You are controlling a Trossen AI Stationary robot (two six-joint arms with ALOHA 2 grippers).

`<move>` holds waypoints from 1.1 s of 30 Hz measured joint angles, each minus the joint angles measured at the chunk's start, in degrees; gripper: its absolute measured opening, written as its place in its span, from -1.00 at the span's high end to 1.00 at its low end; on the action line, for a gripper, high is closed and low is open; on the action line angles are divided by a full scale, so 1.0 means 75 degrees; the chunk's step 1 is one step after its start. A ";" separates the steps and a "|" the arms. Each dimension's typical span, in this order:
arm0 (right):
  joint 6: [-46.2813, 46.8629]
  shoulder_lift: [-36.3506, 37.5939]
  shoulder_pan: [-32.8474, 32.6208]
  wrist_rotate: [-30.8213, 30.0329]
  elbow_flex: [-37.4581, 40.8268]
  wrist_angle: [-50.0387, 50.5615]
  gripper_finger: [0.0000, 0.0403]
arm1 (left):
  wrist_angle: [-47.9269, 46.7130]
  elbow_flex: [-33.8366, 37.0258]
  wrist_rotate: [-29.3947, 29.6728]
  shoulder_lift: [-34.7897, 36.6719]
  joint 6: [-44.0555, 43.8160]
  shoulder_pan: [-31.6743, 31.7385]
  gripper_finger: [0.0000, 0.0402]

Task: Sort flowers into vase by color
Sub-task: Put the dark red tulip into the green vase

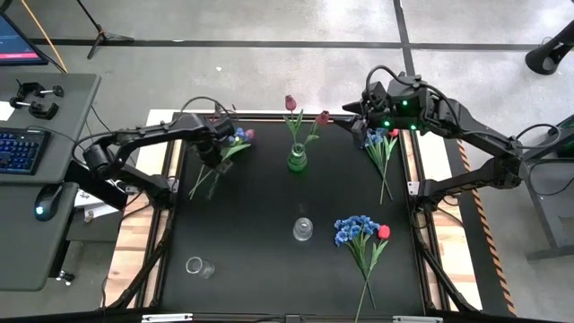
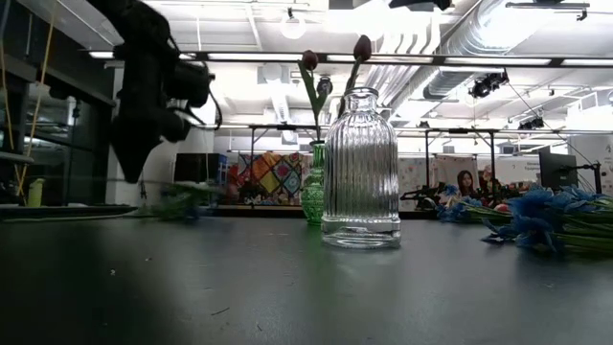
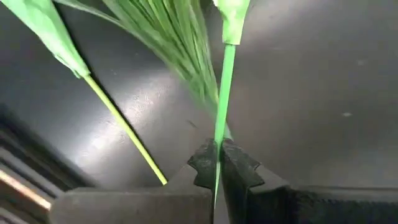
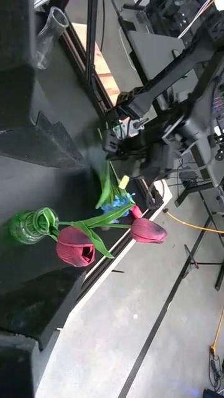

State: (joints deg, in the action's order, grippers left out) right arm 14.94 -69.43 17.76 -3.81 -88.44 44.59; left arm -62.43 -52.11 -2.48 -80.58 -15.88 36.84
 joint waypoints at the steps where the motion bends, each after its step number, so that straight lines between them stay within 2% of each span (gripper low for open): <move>1: 0.0000 0.0000 0.0000 0.0000 0.0000 0.0035 -0.30 | -0.0036 -0.0048 0.0000 0.0053 0.0005 0.0000 1.00; 8: 0.0000 0.0000 0.0000 0.0000 0.0000 0.0208 -0.30 | -0.0014 -0.0007 0.0017 0.0135 0.0213 -0.0009 1.00; 12: -0.0046 0.0000 0.0000 0.0003 0.0001 0.0215 -0.30 | 0.0366 -0.0004 -0.0412 0.0422 0.0210 -0.0157 1.00; 17: -0.0061 0.0000 0.0000 0.0003 0.0003 0.0374 -0.30 | 0.0994 -0.0004 -0.0787 0.1316 0.0052 -0.0426 1.00; 26: -0.0260 0.0000 -0.0001 -0.0432 0.0003 0.0385 -0.30 | 0.1568 -0.0004 -0.0760 0.3411 -0.0884 -0.0888 1.00; 31: -0.0286 0.0000 -0.0003 -0.0437 0.0003 0.0231 -0.30 | 0.1476 -0.0004 -0.0835 0.4104 -0.1803 -0.0996 1.00; 33: -0.0286 0.0000 -0.0003 -0.0437 0.0003 0.0187 -0.30 | 0.1883 -0.0004 -0.0920 0.4319 -0.1873 -0.1128 1.00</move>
State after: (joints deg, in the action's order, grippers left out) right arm 12.80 -69.43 17.74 -7.09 -88.42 45.99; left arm -48.30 -52.14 -9.38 -48.19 -29.93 28.38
